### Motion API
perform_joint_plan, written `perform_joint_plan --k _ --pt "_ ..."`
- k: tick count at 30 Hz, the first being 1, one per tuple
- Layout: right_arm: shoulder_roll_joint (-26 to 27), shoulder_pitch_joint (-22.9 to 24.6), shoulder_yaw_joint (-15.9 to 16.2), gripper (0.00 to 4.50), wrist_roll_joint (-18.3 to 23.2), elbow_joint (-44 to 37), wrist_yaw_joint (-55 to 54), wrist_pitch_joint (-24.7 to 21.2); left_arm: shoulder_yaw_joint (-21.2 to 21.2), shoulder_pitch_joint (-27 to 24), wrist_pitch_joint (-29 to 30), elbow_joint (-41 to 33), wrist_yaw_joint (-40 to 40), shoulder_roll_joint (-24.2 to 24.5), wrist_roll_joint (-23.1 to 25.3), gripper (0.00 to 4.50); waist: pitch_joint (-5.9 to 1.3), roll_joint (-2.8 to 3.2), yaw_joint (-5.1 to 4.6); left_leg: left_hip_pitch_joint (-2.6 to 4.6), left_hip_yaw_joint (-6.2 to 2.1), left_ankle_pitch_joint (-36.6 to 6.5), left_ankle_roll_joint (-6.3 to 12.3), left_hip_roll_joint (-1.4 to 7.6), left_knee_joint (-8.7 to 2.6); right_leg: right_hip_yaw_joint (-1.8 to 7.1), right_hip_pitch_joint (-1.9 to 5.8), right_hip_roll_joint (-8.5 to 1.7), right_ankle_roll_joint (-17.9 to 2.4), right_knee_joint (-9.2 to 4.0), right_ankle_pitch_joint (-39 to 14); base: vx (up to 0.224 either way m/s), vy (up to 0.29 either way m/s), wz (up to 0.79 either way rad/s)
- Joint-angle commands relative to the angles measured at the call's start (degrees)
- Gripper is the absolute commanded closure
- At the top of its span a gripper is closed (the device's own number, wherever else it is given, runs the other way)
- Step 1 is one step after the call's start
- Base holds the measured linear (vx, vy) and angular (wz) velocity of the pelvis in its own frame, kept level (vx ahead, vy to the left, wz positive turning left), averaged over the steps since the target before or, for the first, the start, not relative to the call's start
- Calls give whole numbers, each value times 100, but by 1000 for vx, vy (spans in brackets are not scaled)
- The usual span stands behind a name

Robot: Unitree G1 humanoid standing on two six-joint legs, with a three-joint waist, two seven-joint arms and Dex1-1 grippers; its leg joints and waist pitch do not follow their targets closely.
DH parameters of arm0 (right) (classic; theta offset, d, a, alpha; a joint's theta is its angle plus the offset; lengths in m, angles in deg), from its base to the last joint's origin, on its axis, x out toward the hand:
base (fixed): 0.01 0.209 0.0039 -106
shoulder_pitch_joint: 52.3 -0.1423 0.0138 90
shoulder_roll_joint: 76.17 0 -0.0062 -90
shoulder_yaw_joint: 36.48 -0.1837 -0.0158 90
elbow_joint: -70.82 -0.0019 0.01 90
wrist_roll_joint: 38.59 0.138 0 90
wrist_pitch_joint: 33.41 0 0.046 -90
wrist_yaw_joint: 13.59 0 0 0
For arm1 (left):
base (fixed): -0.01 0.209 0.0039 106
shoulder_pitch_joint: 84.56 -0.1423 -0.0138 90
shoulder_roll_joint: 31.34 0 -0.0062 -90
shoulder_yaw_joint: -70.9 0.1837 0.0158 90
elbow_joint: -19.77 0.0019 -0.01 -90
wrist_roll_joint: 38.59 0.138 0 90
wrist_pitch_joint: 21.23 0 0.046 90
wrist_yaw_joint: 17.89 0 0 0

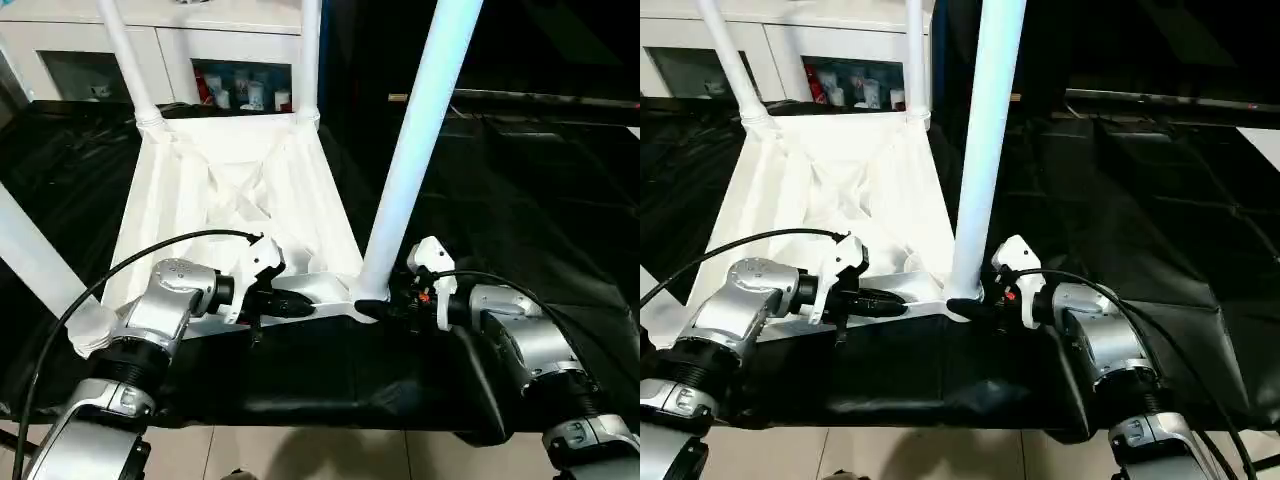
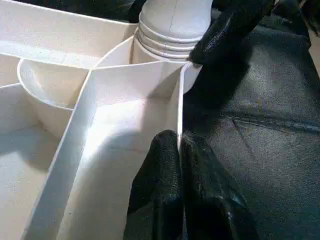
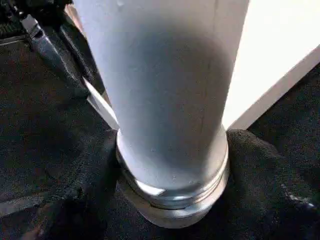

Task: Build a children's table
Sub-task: Rotate leg to tighten

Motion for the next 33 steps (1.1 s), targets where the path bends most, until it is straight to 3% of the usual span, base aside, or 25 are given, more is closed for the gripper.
perform_joint_plan --k 1,4,7,9,14,18,19,22,24,28,29,30,33 --pt "143 -40 -107 151 34 149 -389 6 -41 -87 -104 154 224 -224 -212 450 -316 -104 16 86 -73 -785 508 237 -276 198 256 -300 -1450 -358 -285 0 0 0" --pt "404 -105 -228 153 -213 519 -1368 110 -91 34 -199 401 821 -455 -68 450 -297 -112 -23 98 -83 -981 369 228 -294 210 227 -315 -1368 -411 -699 0 0 0" --pt "879 -105 -414 160 -339 814 -2556 87 -88 189 -204 670 1499 -851 72 450 -240 -102 -73 108 -113 -1390 93 230 -366 215 207 -325 -1109 -505 -1582 0 0 0" --pt "1288 -120 -586 169 -297 922 -3281 15 -82 317 -220 885 2005 -1200 142 450 -238 -89 -78 185 -145 -1818 -88 236 -393 224 179 -354 -906 -582 -2266 0 0 0" --pt "1770 -211 -611 176 -357 1139 -4001 71 -14 470 -304 1177 2533 -1652 212 450 -249 -72 -87 205 -146 -1881 -115 236 -423 240 163 -323 -906 -588 -1899 0 0 0" --pt "1917 -240 -579 176 -374 1138 -3919 277 -9 507 -396 1247 2483 -1747 225 450 -270 -69 -68 164 -136 -1675 39 217 -405 246 212 -327 -944 -552 -1467 0 0 0" --pt "1902 -232 -605 121 -353 1099 -3868 336 -20 506 -421 1245 2472 -1723 226 450 -273 -68 -61 161 -133 -1660 57 216 -402 246 215 -331 -945 -556 -1454 0 0 0" --pt "1708 -220 -683 101 -218 973 -3481 517 -28 466 -506 1200 2272 -1552 214 450 -278 -67 -51 152 -136 -1634 119 222 -400 242 224 -340 -927 -559 -1517 0 0 0" --pt "1498 -237 -689 73 -140 914 -3148 526 -52 436 -530 1165 2136 -1411 182 450 -296 -79 -41 140 -130 -1435 207 226 -384 235 245 -326 -993 -521 -1185 0 0 0" --pt "942 -152 -417 53 -26 555 -1989 170 -70 322 -601 983 1634 -1094 75 450 -299 -105 -30 106 -111 -1152 422 216 -346 215 289 -315 -1147 -476 -731 0 0 0" --pt "781 -96 -343 53 -10 408 -1673 134 -90 295 -624 945 1517 -1011 45 450 -294 -99 -28 108 -104 -1144 457 221 -339 218 277 -324 -1171 -480 -755 0 0 0" --pt "549 -34 -274 53 26 226 -1270 93 -112 254 -670 895 1318 -875 3 450 -287 -135 -16 103 -106 -1158 457 222 -342 211 286 -330 -1144 -499 -887 0 0 0" --pt "252 -6 -229 53 55 94 -825 78 -132 177 -630 770 963 -677 -83 450 -273 -119 -12 105 -109 -1288 399 242 -357 207 267 -332 -1122 -503 -1211 0 0 0"
